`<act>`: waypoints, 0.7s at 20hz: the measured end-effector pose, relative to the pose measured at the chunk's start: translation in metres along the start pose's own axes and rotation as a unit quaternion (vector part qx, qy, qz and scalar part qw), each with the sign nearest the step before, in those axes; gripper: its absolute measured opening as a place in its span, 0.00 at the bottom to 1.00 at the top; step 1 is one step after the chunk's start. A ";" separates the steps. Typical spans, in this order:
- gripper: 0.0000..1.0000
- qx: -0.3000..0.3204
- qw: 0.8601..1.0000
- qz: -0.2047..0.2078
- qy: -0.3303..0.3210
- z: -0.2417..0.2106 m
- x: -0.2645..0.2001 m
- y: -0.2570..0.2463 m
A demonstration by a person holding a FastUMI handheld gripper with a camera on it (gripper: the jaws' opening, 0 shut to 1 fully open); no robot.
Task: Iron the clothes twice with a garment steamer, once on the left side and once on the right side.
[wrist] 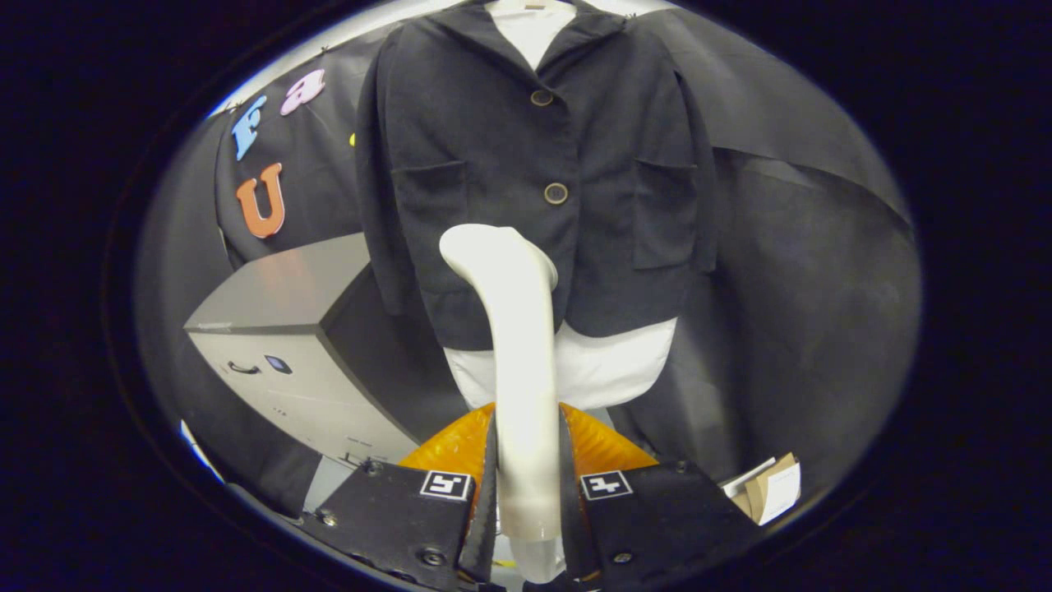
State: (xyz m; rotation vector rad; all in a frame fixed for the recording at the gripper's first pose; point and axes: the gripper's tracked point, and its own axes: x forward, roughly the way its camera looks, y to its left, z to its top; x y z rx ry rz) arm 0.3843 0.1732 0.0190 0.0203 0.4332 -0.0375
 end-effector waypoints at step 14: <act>0.35 0.068 0.987 0.006 -0.147 0.129 -0.107 -0.068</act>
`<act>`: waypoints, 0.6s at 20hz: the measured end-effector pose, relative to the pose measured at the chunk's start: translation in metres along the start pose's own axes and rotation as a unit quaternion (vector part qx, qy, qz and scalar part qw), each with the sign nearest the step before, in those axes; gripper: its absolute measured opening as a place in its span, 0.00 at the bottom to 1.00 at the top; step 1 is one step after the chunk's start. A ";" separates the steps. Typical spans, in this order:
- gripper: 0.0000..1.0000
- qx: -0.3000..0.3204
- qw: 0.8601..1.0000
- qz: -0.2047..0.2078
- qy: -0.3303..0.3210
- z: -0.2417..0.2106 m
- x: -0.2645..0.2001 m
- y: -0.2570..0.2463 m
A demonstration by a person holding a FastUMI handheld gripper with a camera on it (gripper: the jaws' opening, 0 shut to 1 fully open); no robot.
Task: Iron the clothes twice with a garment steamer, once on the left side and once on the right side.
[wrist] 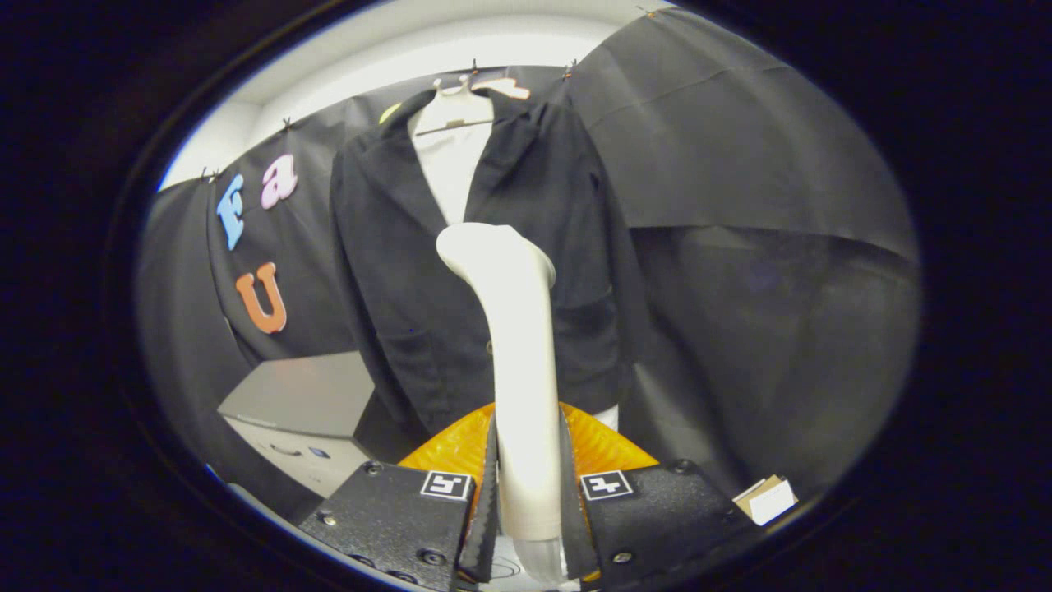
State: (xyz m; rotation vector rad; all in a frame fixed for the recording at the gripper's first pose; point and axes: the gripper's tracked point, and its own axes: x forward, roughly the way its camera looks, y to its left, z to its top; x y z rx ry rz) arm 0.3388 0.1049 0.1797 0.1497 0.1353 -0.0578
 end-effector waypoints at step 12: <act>0.35 0.033 0.994 -0.015 -0.105 0.147 0.035 -0.016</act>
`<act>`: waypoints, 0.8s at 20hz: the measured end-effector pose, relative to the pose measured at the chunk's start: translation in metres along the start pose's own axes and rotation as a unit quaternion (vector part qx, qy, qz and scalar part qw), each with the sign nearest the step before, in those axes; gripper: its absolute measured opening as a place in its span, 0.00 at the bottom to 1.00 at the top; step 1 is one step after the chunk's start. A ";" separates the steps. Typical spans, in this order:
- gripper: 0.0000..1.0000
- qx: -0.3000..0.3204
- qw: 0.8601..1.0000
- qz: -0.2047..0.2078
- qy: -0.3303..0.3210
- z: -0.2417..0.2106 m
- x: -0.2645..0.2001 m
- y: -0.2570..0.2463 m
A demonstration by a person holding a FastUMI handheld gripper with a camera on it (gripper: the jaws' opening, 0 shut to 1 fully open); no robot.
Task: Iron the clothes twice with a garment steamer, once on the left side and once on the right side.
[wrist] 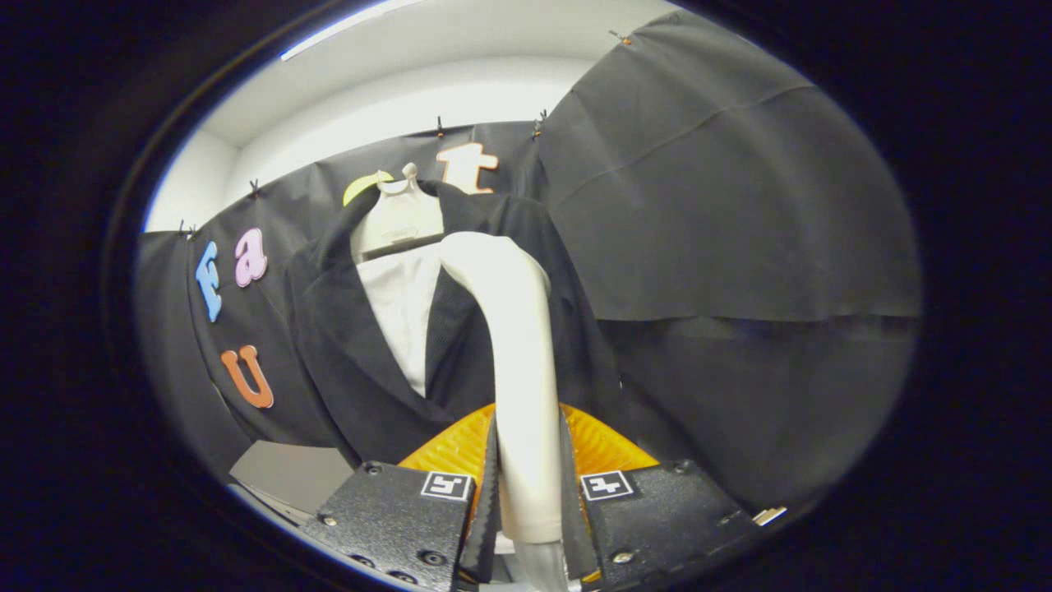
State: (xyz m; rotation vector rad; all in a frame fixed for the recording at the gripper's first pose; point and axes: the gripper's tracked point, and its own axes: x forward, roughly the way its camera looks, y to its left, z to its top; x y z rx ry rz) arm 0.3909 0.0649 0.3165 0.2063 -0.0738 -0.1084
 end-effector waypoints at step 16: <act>0.35 -0.060 0.998 -0.015 0.017 -0.016 0.043 0.021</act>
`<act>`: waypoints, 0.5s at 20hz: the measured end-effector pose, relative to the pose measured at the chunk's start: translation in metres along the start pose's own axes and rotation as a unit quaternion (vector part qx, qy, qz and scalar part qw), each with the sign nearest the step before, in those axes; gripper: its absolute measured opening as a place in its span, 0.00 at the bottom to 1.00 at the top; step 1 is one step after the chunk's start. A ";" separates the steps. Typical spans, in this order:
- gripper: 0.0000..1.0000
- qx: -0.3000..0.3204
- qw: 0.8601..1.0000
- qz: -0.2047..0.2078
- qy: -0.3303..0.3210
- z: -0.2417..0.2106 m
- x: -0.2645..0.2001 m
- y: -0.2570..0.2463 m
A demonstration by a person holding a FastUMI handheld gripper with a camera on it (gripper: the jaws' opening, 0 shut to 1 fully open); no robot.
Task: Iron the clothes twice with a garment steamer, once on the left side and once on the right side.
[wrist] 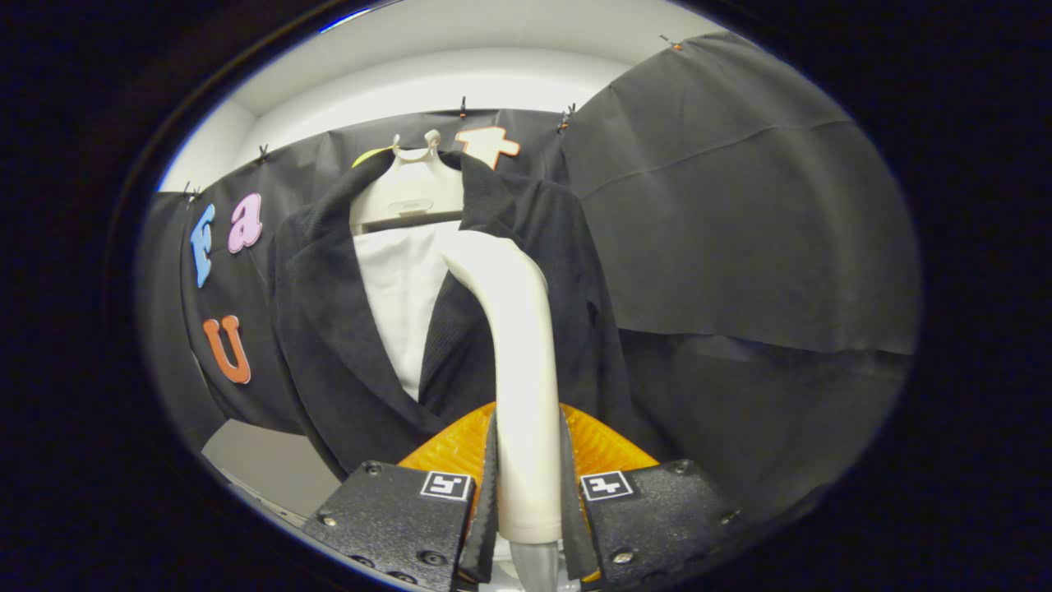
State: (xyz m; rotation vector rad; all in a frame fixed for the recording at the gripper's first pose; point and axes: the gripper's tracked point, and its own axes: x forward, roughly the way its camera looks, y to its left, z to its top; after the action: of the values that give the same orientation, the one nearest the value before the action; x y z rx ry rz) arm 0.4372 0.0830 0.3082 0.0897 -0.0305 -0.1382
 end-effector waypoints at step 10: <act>0.35 -0.012 0.999 -0.008 0.040 -0.053 -0.009 -0.002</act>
State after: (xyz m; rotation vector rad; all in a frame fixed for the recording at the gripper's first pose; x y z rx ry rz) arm 0.4300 0.0864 0.2550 0.0706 0.0511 -0.1515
